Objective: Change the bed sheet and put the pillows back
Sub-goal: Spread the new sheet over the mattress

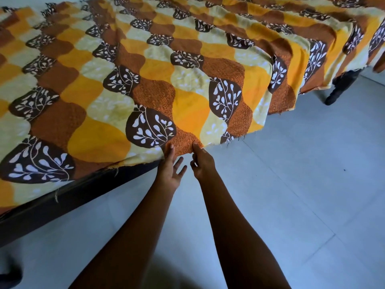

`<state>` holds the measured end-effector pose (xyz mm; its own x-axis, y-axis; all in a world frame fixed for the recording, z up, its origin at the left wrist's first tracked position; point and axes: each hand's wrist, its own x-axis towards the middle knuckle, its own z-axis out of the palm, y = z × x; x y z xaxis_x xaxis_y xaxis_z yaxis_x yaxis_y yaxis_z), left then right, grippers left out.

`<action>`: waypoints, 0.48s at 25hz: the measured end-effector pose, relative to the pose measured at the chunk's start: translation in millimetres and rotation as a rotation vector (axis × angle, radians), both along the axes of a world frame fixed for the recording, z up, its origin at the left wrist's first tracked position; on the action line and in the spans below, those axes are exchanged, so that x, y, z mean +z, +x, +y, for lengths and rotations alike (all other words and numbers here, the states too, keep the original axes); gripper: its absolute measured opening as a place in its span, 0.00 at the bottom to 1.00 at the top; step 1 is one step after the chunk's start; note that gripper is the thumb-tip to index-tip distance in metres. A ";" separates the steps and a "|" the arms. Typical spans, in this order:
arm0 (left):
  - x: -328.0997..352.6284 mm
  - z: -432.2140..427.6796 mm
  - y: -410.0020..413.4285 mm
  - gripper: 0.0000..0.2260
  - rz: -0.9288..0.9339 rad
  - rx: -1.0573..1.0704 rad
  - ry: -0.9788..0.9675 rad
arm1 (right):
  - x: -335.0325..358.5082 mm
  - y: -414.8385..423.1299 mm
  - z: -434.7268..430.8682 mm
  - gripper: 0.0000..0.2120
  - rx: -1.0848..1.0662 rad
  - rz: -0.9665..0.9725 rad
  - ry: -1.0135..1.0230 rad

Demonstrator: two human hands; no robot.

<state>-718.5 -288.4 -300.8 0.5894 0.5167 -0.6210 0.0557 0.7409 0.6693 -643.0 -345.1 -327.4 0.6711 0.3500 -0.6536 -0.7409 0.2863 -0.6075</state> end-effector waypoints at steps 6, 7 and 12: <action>4.5 7.3 3.3 0.28 0.208 0.097 -0.029 | -5.8 6.9 3.1 0.12 -0.051 -0.022 -0.204; 8.4 5.1 -0.5 0.29 0.238 0.150 -0.030 | -5.8 9.0 5.6 0.14 -0.050 -0.040 -0.225; 33.9 7.0 1.8 0.24 -0.175 0.318 -0.157 | -3.2 17.9 18.3 0.21 -0.007 -0.126 -0.356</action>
